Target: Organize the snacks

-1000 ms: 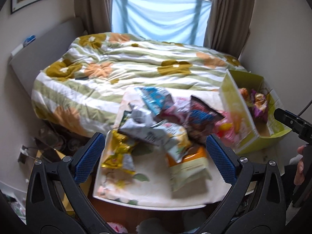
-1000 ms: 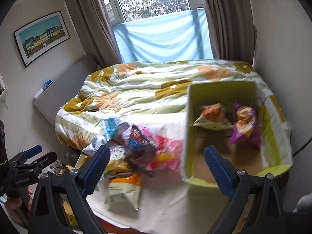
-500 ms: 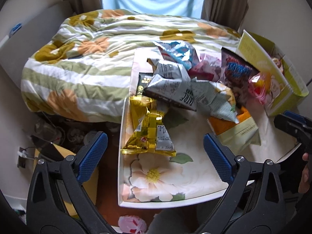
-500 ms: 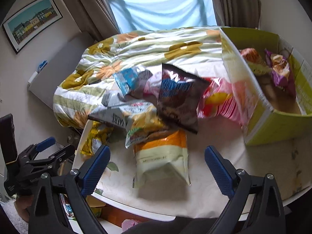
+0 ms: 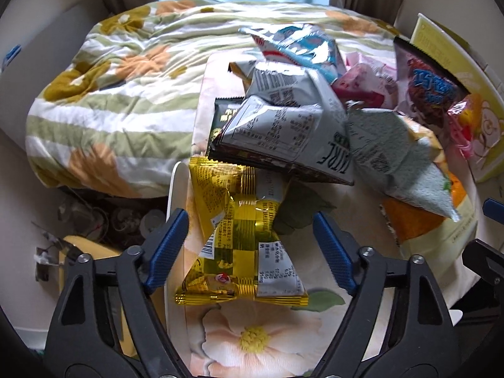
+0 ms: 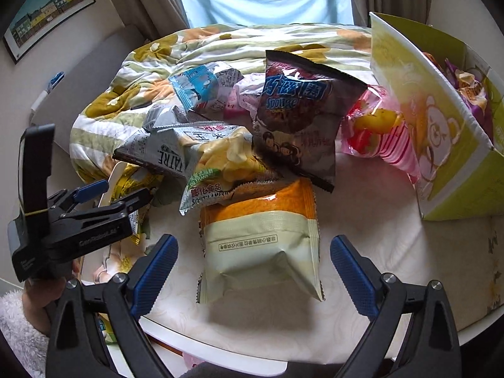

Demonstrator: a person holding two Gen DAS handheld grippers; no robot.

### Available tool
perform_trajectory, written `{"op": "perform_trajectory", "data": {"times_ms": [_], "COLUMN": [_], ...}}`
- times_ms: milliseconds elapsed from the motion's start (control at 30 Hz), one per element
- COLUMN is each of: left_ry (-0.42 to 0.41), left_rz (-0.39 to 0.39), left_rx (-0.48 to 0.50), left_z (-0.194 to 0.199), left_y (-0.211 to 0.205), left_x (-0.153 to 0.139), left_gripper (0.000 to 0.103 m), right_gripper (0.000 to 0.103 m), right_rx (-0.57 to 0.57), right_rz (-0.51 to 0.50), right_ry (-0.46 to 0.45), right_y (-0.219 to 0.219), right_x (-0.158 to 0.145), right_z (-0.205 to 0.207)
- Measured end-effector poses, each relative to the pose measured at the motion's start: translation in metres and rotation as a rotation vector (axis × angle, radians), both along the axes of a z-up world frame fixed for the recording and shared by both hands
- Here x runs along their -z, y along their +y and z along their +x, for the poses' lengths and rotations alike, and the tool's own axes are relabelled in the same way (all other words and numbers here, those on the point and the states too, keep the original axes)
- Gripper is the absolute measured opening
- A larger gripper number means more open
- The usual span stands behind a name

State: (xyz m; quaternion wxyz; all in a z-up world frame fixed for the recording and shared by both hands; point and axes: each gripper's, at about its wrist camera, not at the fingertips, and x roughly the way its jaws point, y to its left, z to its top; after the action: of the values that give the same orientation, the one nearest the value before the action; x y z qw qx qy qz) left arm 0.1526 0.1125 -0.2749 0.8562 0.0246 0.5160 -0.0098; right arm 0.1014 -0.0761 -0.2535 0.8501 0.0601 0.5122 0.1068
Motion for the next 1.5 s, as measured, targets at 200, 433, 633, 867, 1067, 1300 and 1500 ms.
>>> {"op": "perform_trajectory", "data": {"times_ms": [200, 433, 633, 867, 1067, 1300, 1500], "left_ry": [0.067, 0.082, 0.114, 0.139, 0.137, 0.111, 0.056], "left_rz": [0.03, 0.03, 0.013, -0.025, -0.064, -0.098, -0.109], "left_rx": [-0.009, -0.009, -0.012, -0.029, -0.032, -0.019, 0.003], "left_z": [0.005, 0.003, -0.01, -0.026, -0.037, -0.051, -0.064], "left_y": [-0.002, -0.001, -0.003, -0.004, -0.007, -0.016, -0.015], "left_x": [0.02, 0.022, 0.021, 0.019, 0.014, -0.003, -0.032], "left_gripper": [0.059, 0.053, 0.053, 0.053, 0.052, 0.052, 0.052], "right_gripper": [0.097, 0.097, 0.096, 0.097, 0.096, 0.076, 0.075], "right_rx": [-0.032, -0.066, -0.102, -0.126, -0.176, -0.202, -0.156], "right_rz": [-0.005, -0.046, -0.117, -0.153, -0.2, -0.22, -0.223], "right_ry": [0.017, 0.042, 0.039, 0.039, 0.012, -0.017, -0.019], "right_y": [0.008, 0.017, 0.024, 0.029, 0.038, 0.047, 0.033], "right_x": [0.012, 0.025, 0.031, 0.037, 0.04, 0.04, 0.032], "right_z": [0.008, 0.015, 0.022, 0.029, 0.029, 0.025, 0.013]}}
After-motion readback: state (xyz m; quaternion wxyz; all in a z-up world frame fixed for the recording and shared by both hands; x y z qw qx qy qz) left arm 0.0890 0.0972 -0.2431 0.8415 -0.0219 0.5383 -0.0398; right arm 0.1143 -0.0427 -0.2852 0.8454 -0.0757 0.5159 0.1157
